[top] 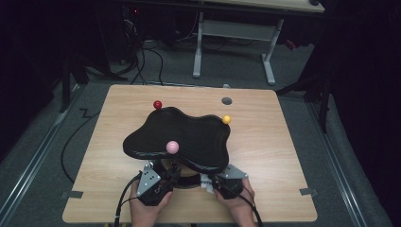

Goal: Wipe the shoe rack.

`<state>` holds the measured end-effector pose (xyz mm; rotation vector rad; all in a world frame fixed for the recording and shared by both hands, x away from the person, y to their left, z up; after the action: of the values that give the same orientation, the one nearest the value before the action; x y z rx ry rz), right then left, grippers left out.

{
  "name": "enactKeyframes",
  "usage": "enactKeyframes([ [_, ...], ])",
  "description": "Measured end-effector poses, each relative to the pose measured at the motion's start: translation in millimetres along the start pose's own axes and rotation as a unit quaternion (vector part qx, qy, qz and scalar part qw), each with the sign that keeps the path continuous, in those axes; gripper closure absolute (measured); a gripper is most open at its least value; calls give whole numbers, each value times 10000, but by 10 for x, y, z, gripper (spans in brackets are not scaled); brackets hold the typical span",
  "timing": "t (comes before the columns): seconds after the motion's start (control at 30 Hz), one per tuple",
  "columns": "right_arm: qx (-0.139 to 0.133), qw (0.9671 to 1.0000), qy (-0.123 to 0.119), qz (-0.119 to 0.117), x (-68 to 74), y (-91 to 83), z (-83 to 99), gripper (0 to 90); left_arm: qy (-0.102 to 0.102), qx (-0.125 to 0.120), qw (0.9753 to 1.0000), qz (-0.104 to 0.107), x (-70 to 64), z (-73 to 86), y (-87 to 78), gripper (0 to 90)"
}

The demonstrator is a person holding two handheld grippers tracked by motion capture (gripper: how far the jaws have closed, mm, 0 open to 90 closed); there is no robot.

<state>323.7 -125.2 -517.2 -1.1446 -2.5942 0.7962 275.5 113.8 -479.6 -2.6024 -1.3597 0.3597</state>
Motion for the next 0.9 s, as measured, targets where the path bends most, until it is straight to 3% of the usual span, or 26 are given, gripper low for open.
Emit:
enactKeyframes([
  [0.07, -7, 9993, -339, -138, 183, 18, -29, 780, 1, 0, 10000, 4, 1, 1, -2, 752],
  [0.13, -14, 9985, -449, -297, 307, 27, -79, 779, 14, -3, 10000, -2, 2, 2, -3, 752],
  [0.23, 21, 9975, -638, -313, 324, 56, -112, 781, -5, -18, 10000, 22, 4, 2, -2, 752],
  [0.37, 25, 9980, -632, 23, 99, 70, -53, 785, 23, -13, 10000, 50, 12, 2, -3, 752],
  [0.53, -52, 9989, -334, 332, -226, 51, -6, 785, 80, 4, 10000, 36, 13, -1, -8, 753],
  [0.7, 17, 9986, -55, 525, -498, 108, -60, 785, 51, 29, 10000, 48, 63, 0, -42, 753],
  [0.9, 9, 9980, 145, 613, -701, 222, -137, 784, 38, 20, 10000, 61, 182, 4, -108, 752],
])
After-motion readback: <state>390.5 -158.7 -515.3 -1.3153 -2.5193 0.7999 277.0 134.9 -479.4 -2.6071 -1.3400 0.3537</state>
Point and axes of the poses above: each handheld gripper's, and its own axes: y roughly forward along the jaws, z roughly out of its underside, x roughly to its left, the point moved 1 cm from there along y, roughly forward along the jaws, and after that the axes turned 1 degree about -z, right-handed, at the moved point
